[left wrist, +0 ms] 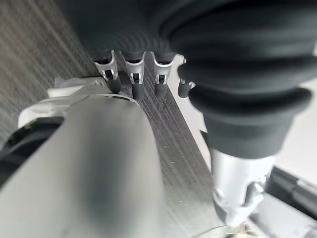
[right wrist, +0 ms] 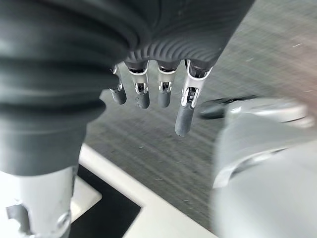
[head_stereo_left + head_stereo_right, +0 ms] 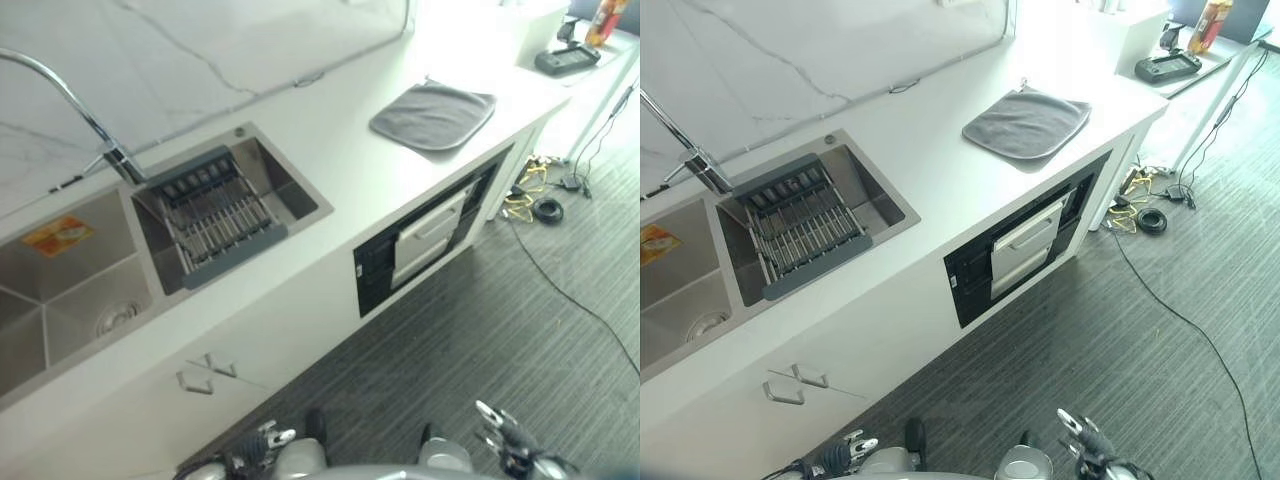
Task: Place the dishes in the dishwasher.
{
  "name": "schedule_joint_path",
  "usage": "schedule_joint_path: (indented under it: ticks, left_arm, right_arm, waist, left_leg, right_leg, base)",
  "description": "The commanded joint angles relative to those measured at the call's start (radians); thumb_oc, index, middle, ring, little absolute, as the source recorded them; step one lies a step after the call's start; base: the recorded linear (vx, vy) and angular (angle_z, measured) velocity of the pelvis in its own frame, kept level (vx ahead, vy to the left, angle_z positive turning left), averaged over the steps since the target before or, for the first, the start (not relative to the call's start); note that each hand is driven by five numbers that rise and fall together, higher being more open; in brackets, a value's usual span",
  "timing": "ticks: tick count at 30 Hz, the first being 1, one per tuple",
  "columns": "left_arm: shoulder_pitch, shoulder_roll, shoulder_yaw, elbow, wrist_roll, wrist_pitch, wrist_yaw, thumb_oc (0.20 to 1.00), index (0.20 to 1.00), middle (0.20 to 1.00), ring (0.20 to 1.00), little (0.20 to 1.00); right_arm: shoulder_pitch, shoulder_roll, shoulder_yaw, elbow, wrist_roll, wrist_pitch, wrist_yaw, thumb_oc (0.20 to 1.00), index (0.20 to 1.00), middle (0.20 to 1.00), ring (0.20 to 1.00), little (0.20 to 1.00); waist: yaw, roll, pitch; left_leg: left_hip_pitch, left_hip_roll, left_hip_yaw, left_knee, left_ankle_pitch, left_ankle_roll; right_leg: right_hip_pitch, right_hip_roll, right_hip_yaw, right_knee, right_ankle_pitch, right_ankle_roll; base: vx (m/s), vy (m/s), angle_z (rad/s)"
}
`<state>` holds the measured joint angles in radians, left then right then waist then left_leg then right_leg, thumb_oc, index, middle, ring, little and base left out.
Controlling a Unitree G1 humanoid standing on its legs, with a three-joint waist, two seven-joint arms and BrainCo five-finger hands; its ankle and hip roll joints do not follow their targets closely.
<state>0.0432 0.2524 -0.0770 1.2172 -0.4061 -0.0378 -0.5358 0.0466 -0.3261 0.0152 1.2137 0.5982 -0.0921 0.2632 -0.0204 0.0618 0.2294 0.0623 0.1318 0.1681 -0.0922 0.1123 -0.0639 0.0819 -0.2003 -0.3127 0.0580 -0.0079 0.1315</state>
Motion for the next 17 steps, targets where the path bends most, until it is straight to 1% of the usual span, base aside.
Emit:
schedule_joint_path:
  ticks: [1, 3, 5, 7, 11, 12, 17]
  left_arm:
    - [-0.045, -0.027, -0.022, 0.006, -0.024, 0.079, -0.103, 1.000, 1.000, 1.000, 1.000, 1.000]
    - [-0.046, -0.038, -0.011, -0.001, -0.056, 0.091, -0.083, 1.000, 1.000, 1.000, 1.000, 1.000]
    - [-0.051, -0.041, 0.002, -0.021, -0.077, 0.090, -0.074, 1.000, 1.000, 1.000, 1.000, 1.000]
    - [-0.053, -0.038, -0.002, -0.022, -0.084, 0.086, -0.079, 1.000, 1.000, 1.000, 1.000, 1.000]
    - [-0.067, -0.034, -0.021, -0.025, -0.056, 0.084, -0.092, 1.000, 1.000, 1.000, 1.000, 1.000]
    - [-0.071, -0.033, -0.030, -0.021, -0.063, 0.081, -0.108, 1.000, 1.000, 1.000, 1.000, 1.000]
    - [-0.073, -0.039, -0.043, -0.017, -0.060, 0.081, -0.111, 1.000, 1.000, 1.000, 1.000, 1.000]
  right_arm:
    - [-0.100, 0.029, -0.064, 0.040, -0.045, -0.010, 0.033, 1.000, 1.000, 1.000, 1.000, 1.000]
    - [-0.080, 0.028, -0.081, 0.064, -0.058, -0.002, 0.025, 1.000, 1.000, 1.000, 1.000, 1.000]
    - [-0.045, 0.024, -0.112, 0.094, -0.073, -0.008, 0.024, 1.000, 1.000, 1.000, 1.000, 1.000]
    - [-0.042, 0.023, -0.114, 0.094, -0.085, -0.016, 0.032, 1.000, 1.000, 1.000, 1.000, 1.000]
    - [-0.059, 0.016, -0.095, 0.074, -0.073, -0.028, 0.051, 1.000, 1.000, 1.000, 1.000, 1.000]
    - [-0.067, 0.019, -0.079, 0.065, -0.096, -0.033, 0.053, 1.000, 1.000, 1.000, 1.000, 1.000]
    - [-0.076, 0.027, -0.055, 0.067, -0.103, -0.027, 0.044, 1.000, 1.000, 1.000, 1.000, 1.000]
  waist:
    - [0.000, 0.001, 0.074]
    - [-0.007, 0.001, 0.066]
    - [-0.023, 0.001, 0.050]
    - [-0.028, -0.001, 0.044]
    - [-0.036, -0.002, 0.034]
    - [-0.038, -0.005, 0.030]
    - [-0.037, -0.006, 0.026]
  left_leg:
    - [0.036, 0.044, 0.071, 0.056, -0.102, -0.021]
    - [0.056, 0.042, 0.076, 0.046, -0.109, -0.019]
    - [0.087, 0.042, 0.084, 0.029, -0.116, -0.019]
    - [0.096, 0.041, 0.086, 0.024, -0.118, -0.019]
    - [0.106, 0.044, 0.091, 0.016, -0.121, -0.021]
    - [0.101, 0.045, 0.100, 0.017, -0.110, -0.016]
    - [0.109, 0.048, 0.100, 0.014, -0.111, -0.018]
  right_leg:
    - [0.008, -0.039, -0.045, 0.039, -0.059, 0.011]
    - [0.022, -0.037, -0.041, 0.029, -0.057, 0.014]
    - [0.042, -0.032, -0.029, 0.013, -0.055, 0.019]
    - [0.048, -0.030, -0.023, 0.007, -0.054, 0.021]
    - [0.055, -0.024, -0.015, -0.006, -0.054, 0.023]
    - [0.051, -0.021, -0.020, -0.013, -0.041, 0.016]
    - [0.062, -0.017, -0.025, -0.020, -0.042, 0.013]
  base:
    - [0.06, 0.016, 0.01]
    - [0.05, 0.029, 0.01]
    - [0.07, 0.027, -0.06]
    - [0.04, 0.007, -0.12]
    - [-0.01, -0.002, -0.11]
    - [-0.04, -0.006, -0.03]
    - [-0.01, -0.004, -0.04]
